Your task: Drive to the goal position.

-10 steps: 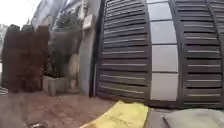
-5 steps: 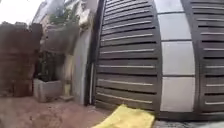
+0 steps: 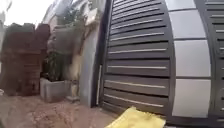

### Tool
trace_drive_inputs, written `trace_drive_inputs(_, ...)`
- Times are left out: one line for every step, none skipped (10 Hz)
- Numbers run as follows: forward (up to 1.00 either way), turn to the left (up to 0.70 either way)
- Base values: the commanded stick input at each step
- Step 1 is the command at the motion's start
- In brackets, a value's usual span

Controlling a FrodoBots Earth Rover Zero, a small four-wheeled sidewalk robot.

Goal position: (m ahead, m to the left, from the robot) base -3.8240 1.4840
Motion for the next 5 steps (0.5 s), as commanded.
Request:
trace_drive_inputs(0.00,1.00)
trace_drive_inputs(0.00,1.00)
trace_drive_inputs(0.00,1.00)
trace_drive_inputs(0.00,1.00)
trace_drive_inputs(0.00,1.00)
